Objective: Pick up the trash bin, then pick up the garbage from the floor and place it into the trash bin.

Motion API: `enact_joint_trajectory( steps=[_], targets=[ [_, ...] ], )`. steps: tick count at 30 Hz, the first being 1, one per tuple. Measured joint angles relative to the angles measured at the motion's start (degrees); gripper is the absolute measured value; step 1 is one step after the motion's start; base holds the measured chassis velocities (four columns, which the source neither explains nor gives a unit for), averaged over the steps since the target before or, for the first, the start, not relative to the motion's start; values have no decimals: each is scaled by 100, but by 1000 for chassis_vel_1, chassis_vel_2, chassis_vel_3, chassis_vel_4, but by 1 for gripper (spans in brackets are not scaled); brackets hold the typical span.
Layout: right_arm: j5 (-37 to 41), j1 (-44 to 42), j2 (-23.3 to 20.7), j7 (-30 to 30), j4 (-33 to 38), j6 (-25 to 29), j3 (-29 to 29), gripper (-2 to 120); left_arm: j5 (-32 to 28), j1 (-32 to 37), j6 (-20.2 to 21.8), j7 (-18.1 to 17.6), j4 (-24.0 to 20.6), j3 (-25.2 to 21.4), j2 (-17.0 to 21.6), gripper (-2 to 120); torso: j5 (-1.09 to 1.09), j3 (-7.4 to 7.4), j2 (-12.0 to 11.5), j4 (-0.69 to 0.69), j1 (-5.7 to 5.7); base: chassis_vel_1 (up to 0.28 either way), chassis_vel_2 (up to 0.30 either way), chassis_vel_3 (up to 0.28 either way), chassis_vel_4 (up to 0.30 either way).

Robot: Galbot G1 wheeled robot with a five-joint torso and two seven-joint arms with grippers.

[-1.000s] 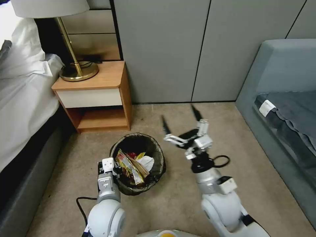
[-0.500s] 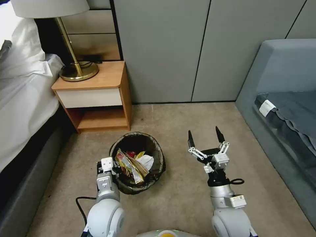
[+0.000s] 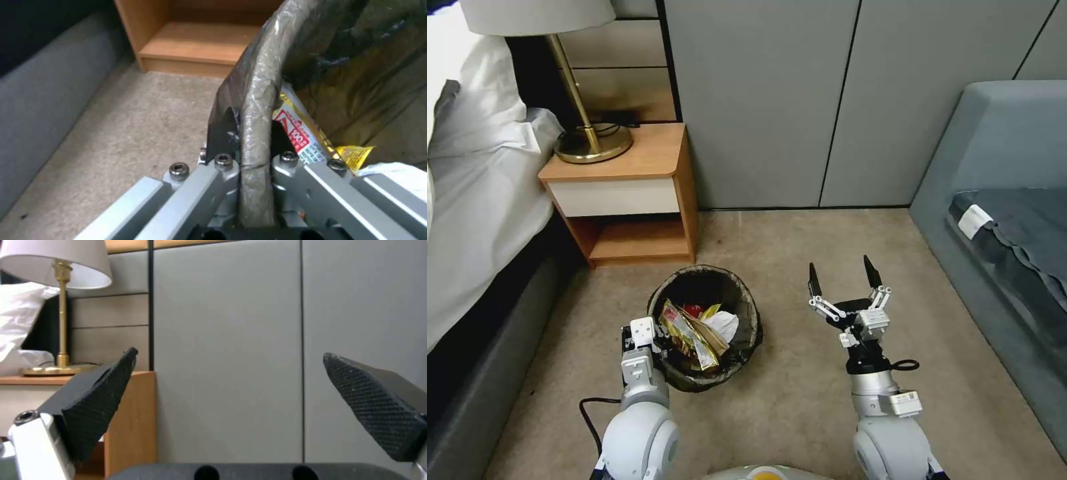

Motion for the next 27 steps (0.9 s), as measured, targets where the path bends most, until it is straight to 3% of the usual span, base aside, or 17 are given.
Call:
enact_joint_trajectory(
  steps=[14,27],
  targets=[
    [3,123,-39,26,-12,-41,-4,100,3,15,9,0,-46,5,-13,0,0,0,0,-1,0,95,87,86,80],
    [-22,184,-49,15,-57,-139,-85,100,-160,125,158,-56,-476,-2,27,0,0,0,0,0,0,131,126,120,120]
  ],
)
